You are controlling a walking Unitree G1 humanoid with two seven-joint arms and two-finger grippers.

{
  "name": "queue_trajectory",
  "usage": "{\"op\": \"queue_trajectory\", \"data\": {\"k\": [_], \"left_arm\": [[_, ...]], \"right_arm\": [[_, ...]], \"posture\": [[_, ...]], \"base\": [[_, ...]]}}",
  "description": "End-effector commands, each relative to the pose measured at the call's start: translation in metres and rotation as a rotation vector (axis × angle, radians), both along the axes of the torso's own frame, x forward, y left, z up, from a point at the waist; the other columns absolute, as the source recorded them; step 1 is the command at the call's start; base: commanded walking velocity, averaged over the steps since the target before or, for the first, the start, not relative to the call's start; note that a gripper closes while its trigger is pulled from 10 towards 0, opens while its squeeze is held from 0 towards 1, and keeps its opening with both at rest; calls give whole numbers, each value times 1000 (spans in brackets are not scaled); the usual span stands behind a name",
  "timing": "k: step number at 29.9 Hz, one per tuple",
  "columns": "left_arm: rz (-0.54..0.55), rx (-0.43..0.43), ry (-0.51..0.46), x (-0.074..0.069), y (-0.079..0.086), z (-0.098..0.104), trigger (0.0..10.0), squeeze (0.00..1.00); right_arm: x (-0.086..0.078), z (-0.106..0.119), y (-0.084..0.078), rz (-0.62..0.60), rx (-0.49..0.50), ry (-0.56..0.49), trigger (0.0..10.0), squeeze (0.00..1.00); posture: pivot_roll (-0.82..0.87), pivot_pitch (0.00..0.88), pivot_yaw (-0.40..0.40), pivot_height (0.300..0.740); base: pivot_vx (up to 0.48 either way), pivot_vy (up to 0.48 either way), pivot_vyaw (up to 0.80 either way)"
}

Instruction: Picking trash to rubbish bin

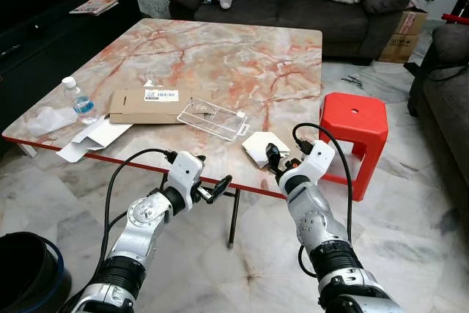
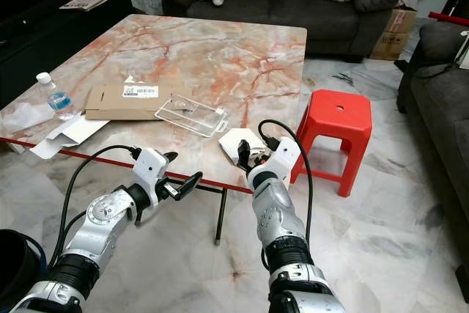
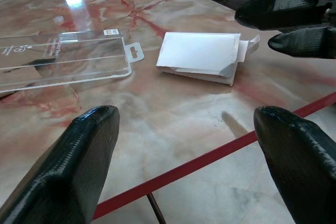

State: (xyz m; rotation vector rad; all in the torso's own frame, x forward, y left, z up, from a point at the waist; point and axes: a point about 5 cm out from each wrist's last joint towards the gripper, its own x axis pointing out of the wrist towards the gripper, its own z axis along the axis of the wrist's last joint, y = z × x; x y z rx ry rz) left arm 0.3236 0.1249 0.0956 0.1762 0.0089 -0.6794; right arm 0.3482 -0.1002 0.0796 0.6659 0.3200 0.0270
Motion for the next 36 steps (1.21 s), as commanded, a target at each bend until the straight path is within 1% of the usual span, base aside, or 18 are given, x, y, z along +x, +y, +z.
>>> {"op": "queue_trajectory", "data": {"k": [1,10,13,20,24,25,36], "left_arm": [[-17,11,-6,-1,-2,3,10000,0],[-19,9,-2,-1,-3,3,10000,0],[-19,9,-2,-1,-3,3,10000,0],[-18,7,-3,-1,-4,3,10000,0],[-18,5,-3,-1,-4,3,10000,0],[-19,3,-3,-1,-5,3,10000,0],[-15,4,-7,-3,-3,4,10000,0]], "right_arm": [[4,9,16,44,15,-18,10000,0],[4,7,20,63,24,5,10000,0],[4,6,23,70,51,20,10000,0],[4,7,27,80,56,20,10000,0],[6,7,27,78,78,23,10000,0],[6,7,28,74,96,23,10000,0],[9,9,34,96,102,20,10000,0]], "posture": [[113,19,9,740],[113,20,8,740],[116,20,7,740],[117,20,8,740],[118,20,6,740],[121,19,6,740],[148,26,5,740]], "base": [[0,0,0],[0,0,0],[0,0,0],[0,0,0],[0,0,0],[0,0,0],[0,0,0]]}}
